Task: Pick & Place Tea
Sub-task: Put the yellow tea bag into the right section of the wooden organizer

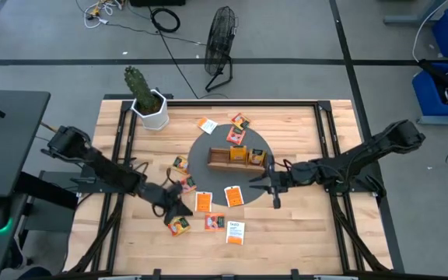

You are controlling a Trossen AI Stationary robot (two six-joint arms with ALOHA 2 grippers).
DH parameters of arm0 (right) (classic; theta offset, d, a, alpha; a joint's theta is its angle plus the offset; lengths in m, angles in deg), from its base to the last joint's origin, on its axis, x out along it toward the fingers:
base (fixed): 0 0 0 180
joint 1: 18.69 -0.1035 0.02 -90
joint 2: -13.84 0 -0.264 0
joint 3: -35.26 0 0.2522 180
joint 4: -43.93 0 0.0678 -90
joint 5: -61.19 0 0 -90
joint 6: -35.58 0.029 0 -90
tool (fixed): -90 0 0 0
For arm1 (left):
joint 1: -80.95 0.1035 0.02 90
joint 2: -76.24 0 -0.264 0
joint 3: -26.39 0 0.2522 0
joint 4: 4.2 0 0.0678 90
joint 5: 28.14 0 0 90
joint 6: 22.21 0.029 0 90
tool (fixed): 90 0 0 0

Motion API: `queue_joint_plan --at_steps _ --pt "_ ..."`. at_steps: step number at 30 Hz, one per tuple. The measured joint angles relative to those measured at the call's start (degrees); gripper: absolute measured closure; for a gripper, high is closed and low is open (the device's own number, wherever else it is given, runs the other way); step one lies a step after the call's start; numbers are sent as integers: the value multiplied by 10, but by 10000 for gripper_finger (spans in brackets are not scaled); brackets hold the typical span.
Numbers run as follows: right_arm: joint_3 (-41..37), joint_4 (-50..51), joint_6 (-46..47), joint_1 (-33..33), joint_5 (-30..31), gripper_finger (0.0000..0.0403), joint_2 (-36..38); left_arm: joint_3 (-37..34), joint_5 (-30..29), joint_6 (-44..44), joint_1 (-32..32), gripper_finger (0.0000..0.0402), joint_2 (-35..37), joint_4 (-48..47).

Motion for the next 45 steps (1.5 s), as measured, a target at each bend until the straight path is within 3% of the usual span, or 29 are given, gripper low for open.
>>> queue_joint_plan --at_steps 8,13,17,21,25,31,36,40,45 --pt "0 8 -1 -17 0 329 0 113 15 -137 -56 390 0 -304" --pt "0 17 -7 -30 0 329 0 186 13 -148 -87 393 16 -470" --pt "0 33 2 -37 0 329 0 197 -54 -165 -120 393 32 -524" --pt "0 45 18 -39 -1 329 0 197 -122 -275 -160 379 37 -595" --pt "0 49 4 -43 0 329 0 197 -150 -363 -205 337 37 -615" --pt "0 46 -2 -54 0 329 0 196 -183 -477 -253 230 36 -665" --pt "0 40 -15 -56 0 329 0 181 -211 -510 -259 153 36 -662" --pt "0 36 -18 -56 0 329 0 167 -193 -533 -259 138 29 -654" --pt "0 35 -19 -56 0 329 0 167 -192 -521 -252 158 5 -602"
